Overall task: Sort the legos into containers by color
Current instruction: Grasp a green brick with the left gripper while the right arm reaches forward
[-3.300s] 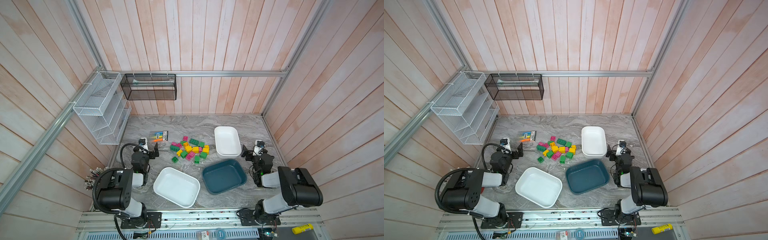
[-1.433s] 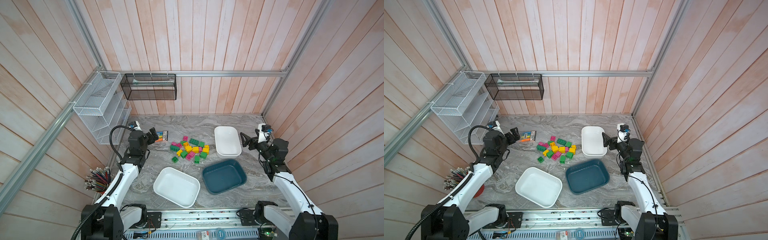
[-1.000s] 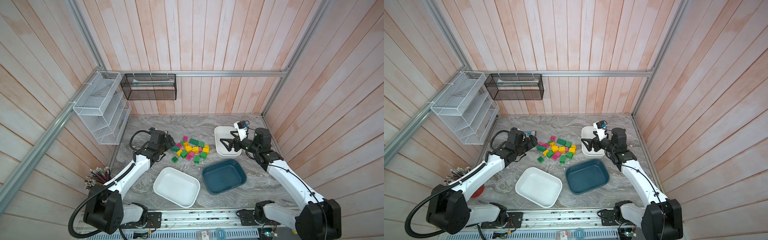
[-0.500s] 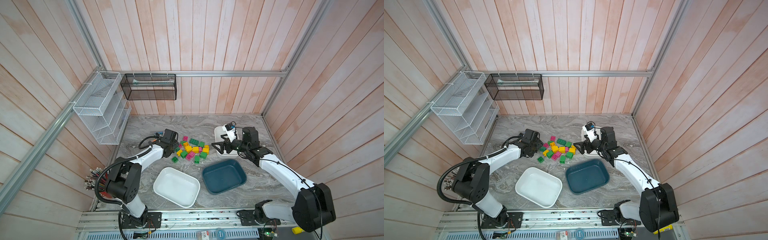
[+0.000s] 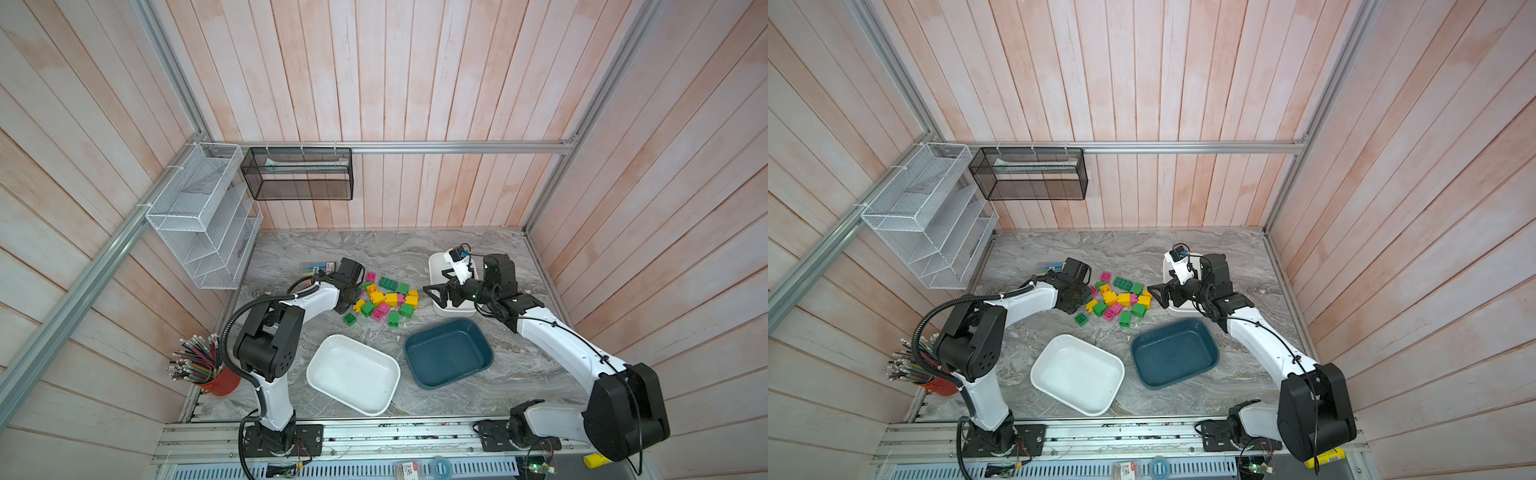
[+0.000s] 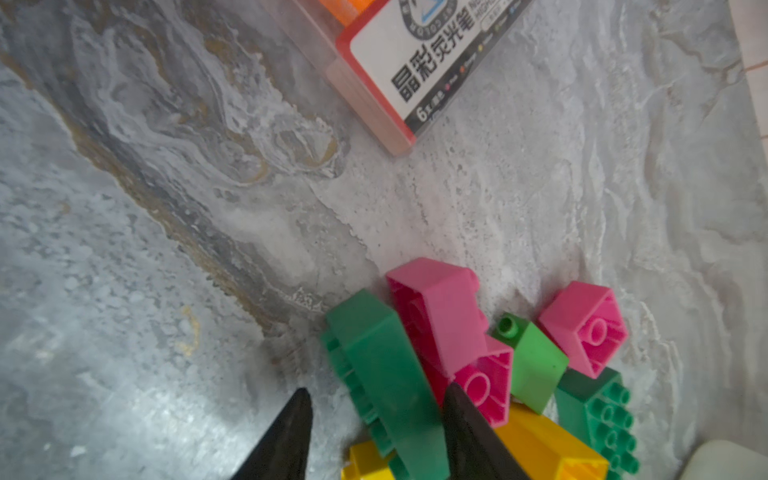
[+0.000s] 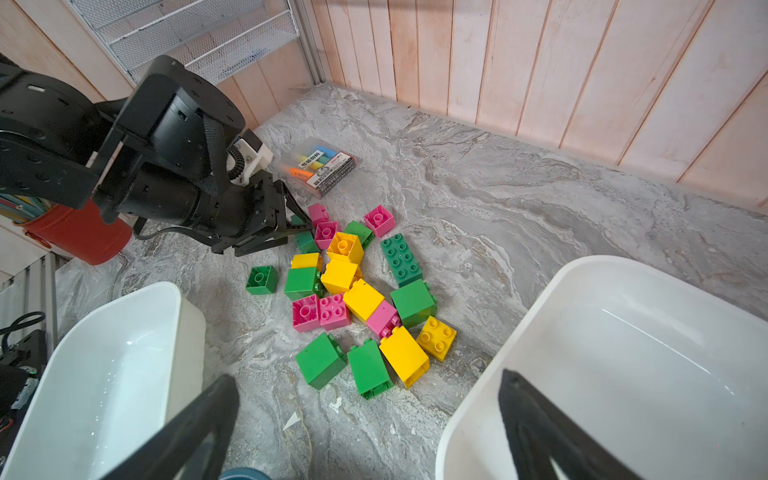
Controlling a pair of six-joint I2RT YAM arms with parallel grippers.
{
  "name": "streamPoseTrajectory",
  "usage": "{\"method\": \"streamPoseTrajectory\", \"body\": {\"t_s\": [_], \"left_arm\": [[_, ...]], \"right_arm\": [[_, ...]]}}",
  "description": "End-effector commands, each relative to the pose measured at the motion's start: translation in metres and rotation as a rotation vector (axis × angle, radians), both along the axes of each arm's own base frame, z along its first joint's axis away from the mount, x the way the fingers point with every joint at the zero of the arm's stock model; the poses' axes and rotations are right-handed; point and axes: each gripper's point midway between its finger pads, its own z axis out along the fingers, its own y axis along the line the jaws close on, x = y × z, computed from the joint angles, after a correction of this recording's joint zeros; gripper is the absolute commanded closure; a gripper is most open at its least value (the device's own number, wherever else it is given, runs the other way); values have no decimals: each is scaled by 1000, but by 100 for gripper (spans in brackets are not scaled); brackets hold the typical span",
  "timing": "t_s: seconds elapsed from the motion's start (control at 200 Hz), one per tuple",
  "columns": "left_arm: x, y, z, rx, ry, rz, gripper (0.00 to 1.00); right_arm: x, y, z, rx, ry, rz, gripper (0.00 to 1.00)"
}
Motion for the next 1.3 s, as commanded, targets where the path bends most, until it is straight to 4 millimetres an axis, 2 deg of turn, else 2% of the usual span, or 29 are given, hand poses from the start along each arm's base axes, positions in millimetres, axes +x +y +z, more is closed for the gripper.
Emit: {"method": "streamPoseTrajectory", "body": {"t_s": [0.0, 0.205, 0.635, 0.97, 1.115, 1.24, 1.295], "left_arm": [[2, 6, -3, 49, 10, 21, 54], [1, 7, -6, 67, 22, 15, 58], [-9, 14, -17, 114, 75, -21, 57], [-3, 14, -21, 113, 81, -17, 54], [-4, 15, -28, 116, 111, -14, 54], [-4, 17, -25, 122, 103, -11, 59], [-4, 17, -20, 124, 96, -12, 65]], "right_arm": [[2, 0, -7, -18, 3, 1, 2], [3, 1, -12, -24, 14, 5, 2], [2, 1, -20, -21, 34, 13, 2], [6, 0, -23, -10, 44, 9, 2], [8, 1, -26, -6, 53, 14, 2], [11, 2, -28, -8, 57, 15, 2], [12, 1, -27, -9, 57, 14, 2]]}}
